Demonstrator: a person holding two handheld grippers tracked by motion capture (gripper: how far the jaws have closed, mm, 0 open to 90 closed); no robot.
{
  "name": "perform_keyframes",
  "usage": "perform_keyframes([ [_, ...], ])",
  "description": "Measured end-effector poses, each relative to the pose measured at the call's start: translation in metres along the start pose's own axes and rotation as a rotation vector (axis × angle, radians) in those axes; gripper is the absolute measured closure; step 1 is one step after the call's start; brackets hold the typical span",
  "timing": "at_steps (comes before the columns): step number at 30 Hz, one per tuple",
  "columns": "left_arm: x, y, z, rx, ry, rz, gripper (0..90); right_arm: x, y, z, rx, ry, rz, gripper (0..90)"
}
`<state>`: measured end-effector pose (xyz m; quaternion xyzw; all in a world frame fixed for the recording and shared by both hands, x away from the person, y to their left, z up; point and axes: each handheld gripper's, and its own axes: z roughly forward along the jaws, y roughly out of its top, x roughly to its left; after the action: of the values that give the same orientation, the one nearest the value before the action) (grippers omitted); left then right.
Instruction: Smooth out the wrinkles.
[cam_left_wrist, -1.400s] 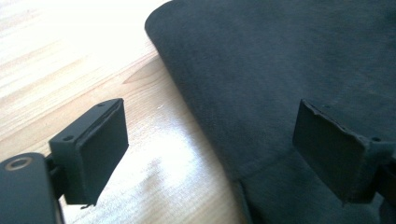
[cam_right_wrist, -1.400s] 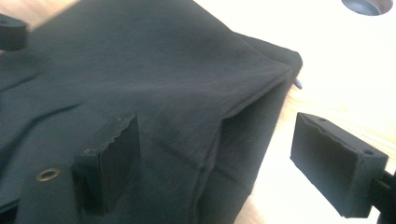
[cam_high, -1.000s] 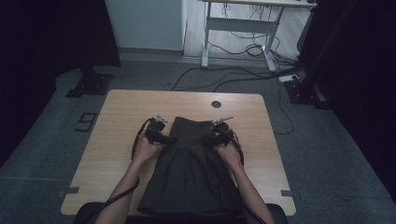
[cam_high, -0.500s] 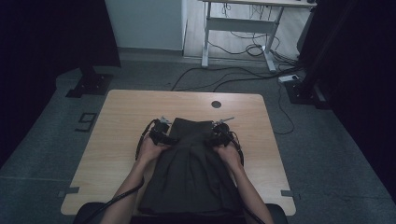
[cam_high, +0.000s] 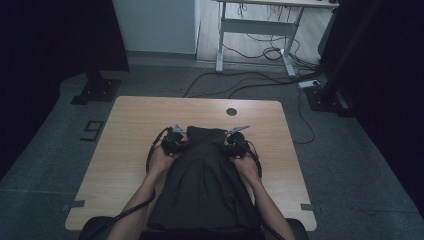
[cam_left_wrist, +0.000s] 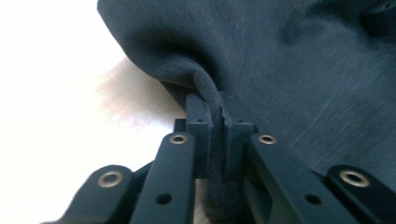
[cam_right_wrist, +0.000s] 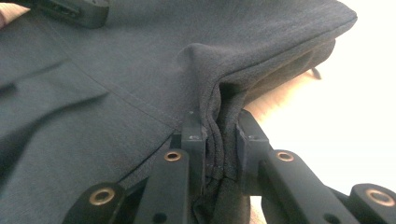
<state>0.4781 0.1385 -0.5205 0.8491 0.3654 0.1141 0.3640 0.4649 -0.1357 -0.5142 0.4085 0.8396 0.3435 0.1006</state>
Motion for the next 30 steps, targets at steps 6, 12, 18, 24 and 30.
perform_keyframes([
  [6, 0.001, 0.019, -0.021, -0.074, 0.004, 0.031, 84.2, -0.003, 0.010, -0.017, -0.063, 0.013, -0.014, 77.6],
  [12, -0.001, 0.040, -0.049, -0.158, 0.020, 0.078, 84.4, -0.003, 0.028, -0.040, -0.132, 0.004, -0.036, 77.7],
  [18, -0.014, 0.050, -0.081, -0.236, 0.053, 0.150, 84.5, 0.008, 0.042, -0.071, -0.202, -0.014, -0.091, 77.7],
  [24, -0.033, 0.043, -0.102, -0.280, 0.086, 0.242, 84.5, 0.025, 0.038, -0.098, -0.255, -0.013, -0.152, 77.7],
  [30, -0.033, 0.038, -0.098, -0.265, 0.083, 0.245, 84.5, 0.026, 0.035, -0.093, -0.237, -0.013, -0.154, 77.7],
])
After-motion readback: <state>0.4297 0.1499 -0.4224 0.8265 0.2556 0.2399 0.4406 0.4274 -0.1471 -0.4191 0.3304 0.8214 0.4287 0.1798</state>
